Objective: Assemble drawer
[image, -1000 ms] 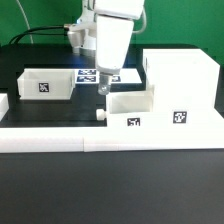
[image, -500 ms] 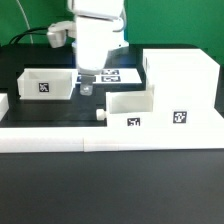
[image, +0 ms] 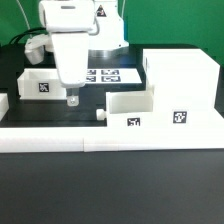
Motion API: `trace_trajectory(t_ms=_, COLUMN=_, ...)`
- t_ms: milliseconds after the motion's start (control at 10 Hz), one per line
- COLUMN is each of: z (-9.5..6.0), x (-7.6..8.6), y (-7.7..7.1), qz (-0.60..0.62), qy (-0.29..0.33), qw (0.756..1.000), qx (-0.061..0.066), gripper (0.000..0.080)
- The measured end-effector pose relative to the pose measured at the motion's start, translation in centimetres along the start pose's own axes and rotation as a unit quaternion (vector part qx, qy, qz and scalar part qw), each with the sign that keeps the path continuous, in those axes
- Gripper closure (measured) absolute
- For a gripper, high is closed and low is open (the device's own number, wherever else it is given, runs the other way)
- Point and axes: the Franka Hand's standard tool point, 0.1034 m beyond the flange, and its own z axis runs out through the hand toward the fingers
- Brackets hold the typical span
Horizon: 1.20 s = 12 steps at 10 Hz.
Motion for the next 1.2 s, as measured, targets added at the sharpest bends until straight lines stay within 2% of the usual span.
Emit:
trace_trajectory(t_ms=200, z=0.8, x=0.1, y=-0.5, qz=0.000, qy=0.029, qw=1.000, qx=0.005, gripper=0.0150)
trace_trajectory(t_ms=400, z=1.5, x=-0.6, y=-1.1, qz=0.007, qy=0.073, qw=0.997, qx=0.023, gripper=0.0150)
trace_trajectory(t_ms=1200, z=2.0, x=3.7, y=0.0, qz=0.065, qy=0.081, qw=0.994, qx=0.034, gripper=0.0150)
